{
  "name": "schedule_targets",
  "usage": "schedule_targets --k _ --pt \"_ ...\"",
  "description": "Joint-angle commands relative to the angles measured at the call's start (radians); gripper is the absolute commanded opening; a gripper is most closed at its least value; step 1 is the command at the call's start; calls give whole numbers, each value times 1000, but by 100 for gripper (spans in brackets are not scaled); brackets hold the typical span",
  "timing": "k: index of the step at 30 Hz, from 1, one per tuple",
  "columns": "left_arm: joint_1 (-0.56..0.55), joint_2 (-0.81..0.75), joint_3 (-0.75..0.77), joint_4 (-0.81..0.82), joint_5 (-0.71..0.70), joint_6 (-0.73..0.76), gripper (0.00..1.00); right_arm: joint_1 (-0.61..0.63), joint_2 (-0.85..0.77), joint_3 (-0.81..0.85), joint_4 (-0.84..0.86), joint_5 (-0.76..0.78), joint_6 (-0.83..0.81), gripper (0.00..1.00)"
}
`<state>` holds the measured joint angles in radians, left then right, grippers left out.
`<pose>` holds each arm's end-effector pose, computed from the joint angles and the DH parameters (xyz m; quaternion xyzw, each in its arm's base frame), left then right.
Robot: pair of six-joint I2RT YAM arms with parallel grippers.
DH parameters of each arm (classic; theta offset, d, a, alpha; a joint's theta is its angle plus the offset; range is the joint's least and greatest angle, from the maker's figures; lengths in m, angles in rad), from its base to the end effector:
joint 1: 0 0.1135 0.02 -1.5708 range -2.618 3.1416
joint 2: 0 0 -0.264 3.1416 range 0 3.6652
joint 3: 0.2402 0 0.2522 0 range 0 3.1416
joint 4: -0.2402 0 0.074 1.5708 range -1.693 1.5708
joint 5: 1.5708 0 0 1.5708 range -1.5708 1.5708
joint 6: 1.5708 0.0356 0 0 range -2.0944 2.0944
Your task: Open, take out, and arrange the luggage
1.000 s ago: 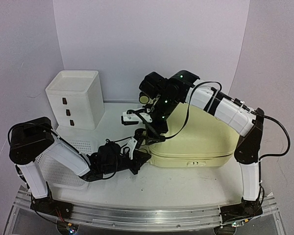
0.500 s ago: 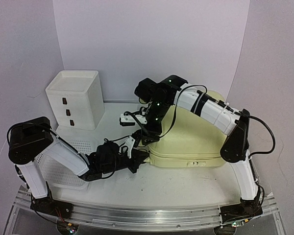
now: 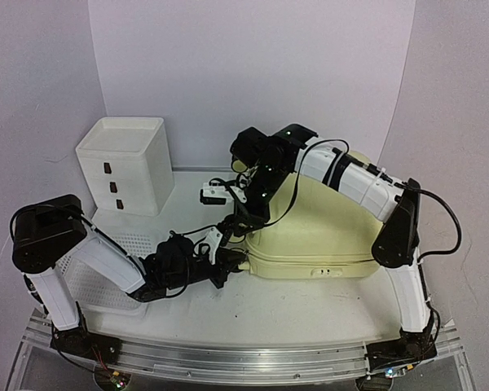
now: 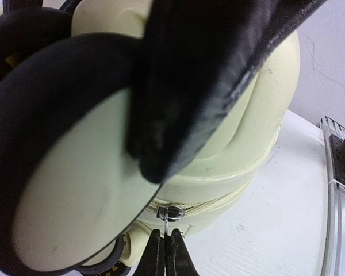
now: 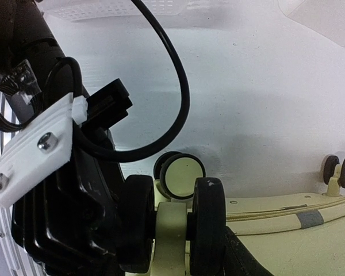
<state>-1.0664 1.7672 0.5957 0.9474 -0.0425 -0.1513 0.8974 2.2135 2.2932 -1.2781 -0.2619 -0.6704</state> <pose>0.1603 -0.2872 0.1457 0.3334 0.7070 -0.3430 0.5209 0.2778 0.3630 0.3032 -0.7050 0.6729 0.1483 0.1678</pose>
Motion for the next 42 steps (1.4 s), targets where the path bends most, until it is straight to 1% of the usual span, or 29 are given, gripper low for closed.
schedule_targets --k 1,5,9,12,13,18,20,23,26,29,33,36,42 --pt "52 -26 -15 33 21 61 0 -38 -23 -52 -11 -51 86 34" --pt "110 -18 -8 41 83 56 0 -41 -33 -69 -29 -67 82 25" --pt "168 -29 -19 49 98 53 0 -49 -54 -96 -50 -93 75 18" --pt "191 -32 -19 52 102 57 0 -56 -73 -114 -55 -111 75 7" --pt "192 -27 -13 52 105 59 0 -55 -79 -119 -57 -121 75 5" --pt "198 18 30 54 98 53 0 -57 -114 -165 -82 -178 48 8" --pt "214 36 43 59 110 50 0 -56 -128 -188 -91 -178 41 7" --pt "249 52 63 61 164 42 0 -57 -138 -204 -123 -177 28 5" --pt "275 51 86 61 190 41 0 -55 -138 -201 -161 -161 25 4" --pt "282 74 123 58 194 40 0 -57 -141 -200 -186 -180 16 3" --pt "293 136 193 52 155 3 0 -55 -146 -194 -237 -243 6 3" --pt "313 176 242 47 129 -39 0 -52 -149 -202 -295 -245 0 3" --pt "330 237 336 16 76 -54 0 -52 -262 -364 -305 -265 -47 3"
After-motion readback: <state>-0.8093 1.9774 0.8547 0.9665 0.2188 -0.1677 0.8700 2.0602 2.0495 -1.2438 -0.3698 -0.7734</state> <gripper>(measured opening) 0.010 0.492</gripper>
